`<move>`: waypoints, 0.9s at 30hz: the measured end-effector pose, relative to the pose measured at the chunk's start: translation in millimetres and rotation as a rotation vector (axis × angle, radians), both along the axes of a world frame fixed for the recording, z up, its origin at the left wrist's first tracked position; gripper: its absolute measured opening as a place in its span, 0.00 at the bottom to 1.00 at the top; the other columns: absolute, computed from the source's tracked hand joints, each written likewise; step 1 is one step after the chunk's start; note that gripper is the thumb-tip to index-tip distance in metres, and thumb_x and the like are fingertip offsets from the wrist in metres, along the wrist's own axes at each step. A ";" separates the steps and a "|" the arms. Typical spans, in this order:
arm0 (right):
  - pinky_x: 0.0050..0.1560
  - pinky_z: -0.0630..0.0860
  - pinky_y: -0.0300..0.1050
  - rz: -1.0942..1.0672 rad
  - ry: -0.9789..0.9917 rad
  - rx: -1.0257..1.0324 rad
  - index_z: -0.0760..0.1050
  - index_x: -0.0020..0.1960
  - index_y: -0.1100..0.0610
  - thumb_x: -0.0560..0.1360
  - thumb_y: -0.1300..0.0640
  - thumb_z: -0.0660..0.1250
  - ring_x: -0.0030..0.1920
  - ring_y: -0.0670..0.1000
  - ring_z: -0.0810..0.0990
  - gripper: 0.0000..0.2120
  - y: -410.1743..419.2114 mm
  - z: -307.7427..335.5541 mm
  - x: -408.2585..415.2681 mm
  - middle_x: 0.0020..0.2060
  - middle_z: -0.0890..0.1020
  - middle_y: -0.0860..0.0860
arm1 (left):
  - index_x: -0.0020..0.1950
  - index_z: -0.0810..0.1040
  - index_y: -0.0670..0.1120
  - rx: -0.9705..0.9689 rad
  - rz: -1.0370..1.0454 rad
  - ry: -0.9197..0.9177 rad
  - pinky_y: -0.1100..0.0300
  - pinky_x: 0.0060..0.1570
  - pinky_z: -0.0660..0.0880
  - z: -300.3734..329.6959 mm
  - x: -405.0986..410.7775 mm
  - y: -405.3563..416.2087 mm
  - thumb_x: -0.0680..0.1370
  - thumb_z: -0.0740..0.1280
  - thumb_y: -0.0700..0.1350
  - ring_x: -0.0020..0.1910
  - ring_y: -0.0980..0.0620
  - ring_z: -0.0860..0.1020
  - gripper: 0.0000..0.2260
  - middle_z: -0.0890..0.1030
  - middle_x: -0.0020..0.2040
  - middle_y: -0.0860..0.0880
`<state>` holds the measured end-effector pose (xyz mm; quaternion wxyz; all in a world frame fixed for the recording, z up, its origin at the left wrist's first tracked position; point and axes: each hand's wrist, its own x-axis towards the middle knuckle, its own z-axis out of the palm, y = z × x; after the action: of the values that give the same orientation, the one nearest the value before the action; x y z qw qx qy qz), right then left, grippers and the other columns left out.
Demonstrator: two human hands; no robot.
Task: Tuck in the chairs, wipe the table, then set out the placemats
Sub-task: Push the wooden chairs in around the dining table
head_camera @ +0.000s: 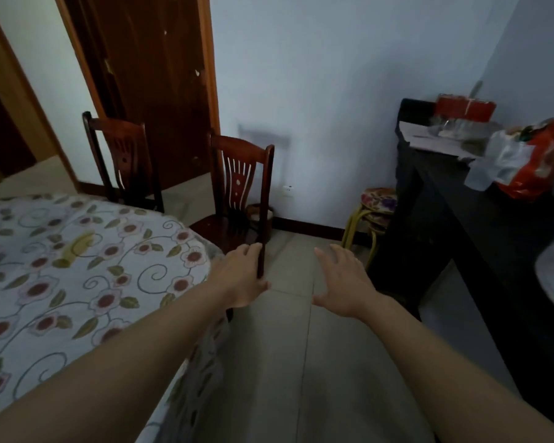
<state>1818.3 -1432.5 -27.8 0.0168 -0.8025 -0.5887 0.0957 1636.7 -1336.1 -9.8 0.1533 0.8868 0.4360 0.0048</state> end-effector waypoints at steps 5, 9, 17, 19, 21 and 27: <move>0.75 0.45 0.55 0.072 -0.002 -0.001 0.40 0.77 0.52 0.72 0.40 0.67 0.76 0.58 0.42 0.47 87.5 -7.3 73.9 0.76 0.43 0.57 | 0.76 0.50 0.49 -0.029 0.072 0.010 0.45 0.69 0.61 -12.1 66.7 81.6 0.76 0.64 0.55 0.72 0.44 0.62 0.35 0.59 0.75 0.46; 0.75 0.46 0.56 0.076 -0.031 0.017 0.41 0.77 0.51 0.72 0.40 0.68 0.76 0.58 0.43 0.47 173.5 -13.6 135.1 0.76 0.45 0.57 | 0.76 0.49 0.49 -0.033 0.081 -0.018 0.45 0.70 0.58 -23.1 130.8 165.8 0.76 0.64 0.55 0.73 0.44 0.60 0.35 0.58 0.76 0.46; 0.75 0.45 0.55 0.126 -0.041 0.016 0.43 0.77 0.51 0.72 0.40 0.67 0.75 0.59 0.44 0.45 328.8 -8.9 243.3 0.76 0.45 0.57 | 0.76 0.52 0.49 -0.034 0.094 -0.058 0.43 0.69 0.62 -11.2 243.2 319.9 0.75 0.65 0.55 0.71 0.44 0.63 0.34 0.62 0.74 0.45; 0.74 0.46 0.56 0.137 -0.037 0.004 0.42 0.77 0.51 0.72 0.40 0.66 0.75 0.59 0.44 0.45 363.3 -9.9 266.3 0.76 0.44 0.57 | 0.75 0.52 0.48 -0.033 0.103 -0.064 0.43 0.69 0.62 -11.6 267.0 351.0 0.75 0.66 0.55 0.71 0.44 0.63 0.35 0.62 0.74 0.45; 0.73 0.46 0.55 0.164 -0.027 0.000 0.41 0.77 0.51 0.73 0.40 0.66 0.75 0.59 0.43 0.45 401.7 -12.1 292.7 0.76 0.44 0.57 | 0.76 0.51 0.48 -0.030 0.145 -0.068 0.43 0.70 0.60 -14.2 292.1 384.4 0.75 0.66 0.55 0.72 0.45 0.62 0.35 0.61 0.75 0.46; 0.73 0.48 0.55 0.325 -0.011 0.058 0.45 0.77 0.52 0.73 0.42 0.67 0.75 0.58 0.45 0.43 527.3 -18.2 375.4 0.76 0.47 0.57 | 0.76 0.51 0.48 -0.005 0.306 -0.035 0.44 0.69 0.60 -26.4 364.1 482.3 0.75 0.65 0.56 0.72 0.45 0.63 0.36 0.61 0.75 0.46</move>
<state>2193.6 -905.1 -46.0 0.0209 -0.6965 -0.7133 0.0756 2000.7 -853.8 -36.1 0.1604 0.8095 0.5632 0.0424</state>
